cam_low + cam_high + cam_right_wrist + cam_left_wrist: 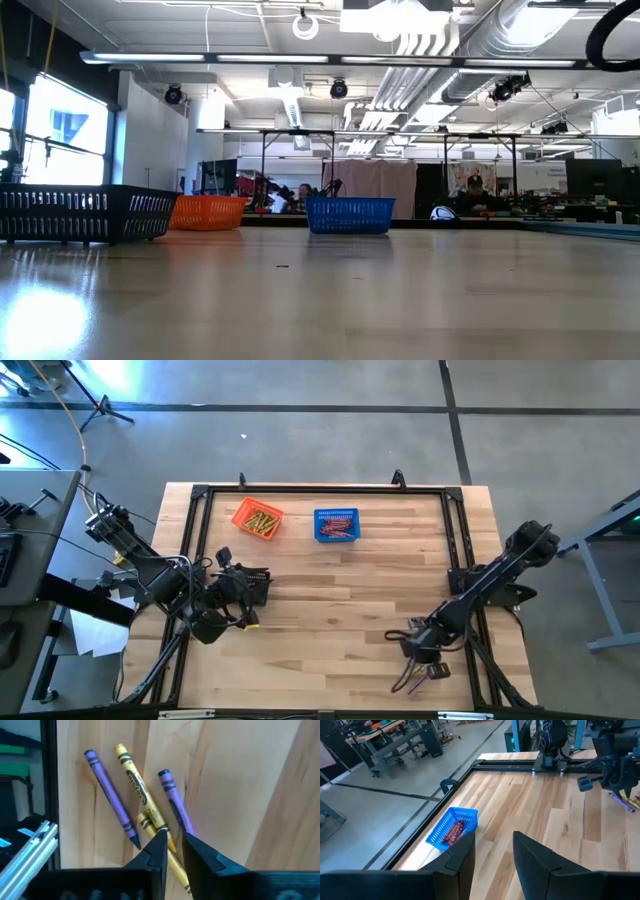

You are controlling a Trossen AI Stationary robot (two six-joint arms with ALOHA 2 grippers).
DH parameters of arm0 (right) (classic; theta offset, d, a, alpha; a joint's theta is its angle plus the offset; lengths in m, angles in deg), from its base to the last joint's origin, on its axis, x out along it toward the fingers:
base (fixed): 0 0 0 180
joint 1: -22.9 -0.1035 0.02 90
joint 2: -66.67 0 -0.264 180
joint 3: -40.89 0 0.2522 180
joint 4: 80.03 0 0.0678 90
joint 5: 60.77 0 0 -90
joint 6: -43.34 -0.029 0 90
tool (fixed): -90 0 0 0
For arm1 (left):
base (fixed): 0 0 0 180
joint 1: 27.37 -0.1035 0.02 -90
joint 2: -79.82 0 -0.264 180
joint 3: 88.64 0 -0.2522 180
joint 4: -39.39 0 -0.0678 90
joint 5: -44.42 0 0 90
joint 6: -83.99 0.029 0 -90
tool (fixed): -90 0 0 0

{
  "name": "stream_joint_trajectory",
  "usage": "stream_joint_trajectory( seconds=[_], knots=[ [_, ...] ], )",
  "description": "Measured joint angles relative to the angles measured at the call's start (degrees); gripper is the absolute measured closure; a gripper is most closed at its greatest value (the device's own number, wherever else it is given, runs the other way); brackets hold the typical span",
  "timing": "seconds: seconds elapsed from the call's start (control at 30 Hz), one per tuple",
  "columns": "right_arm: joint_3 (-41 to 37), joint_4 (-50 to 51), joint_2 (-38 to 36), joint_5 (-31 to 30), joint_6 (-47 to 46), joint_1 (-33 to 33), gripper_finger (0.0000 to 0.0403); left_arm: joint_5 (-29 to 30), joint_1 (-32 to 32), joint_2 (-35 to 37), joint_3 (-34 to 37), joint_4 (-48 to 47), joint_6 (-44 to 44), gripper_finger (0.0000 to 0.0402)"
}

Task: Sort crayons
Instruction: Put the violet crayon into the black bin

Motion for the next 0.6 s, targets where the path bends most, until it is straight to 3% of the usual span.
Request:
stream_joint_trajectory(
  seconds=[0.27, 0.6],
  knots=[
    [0.0, 0.0, 0.0, -7.3, 0.1, -1.2, 0.0333, 0.0, 0.0, 0.0, 0.0, 1.1, 0.6, 0.0284],
    [0.0, 0.0, 0.0, -6.2, 0.1, -1.2, 0.0293, 0.0, 0.0, 0.0, 0.0, 1.0, 0.8, 0.0284]
  ],
)
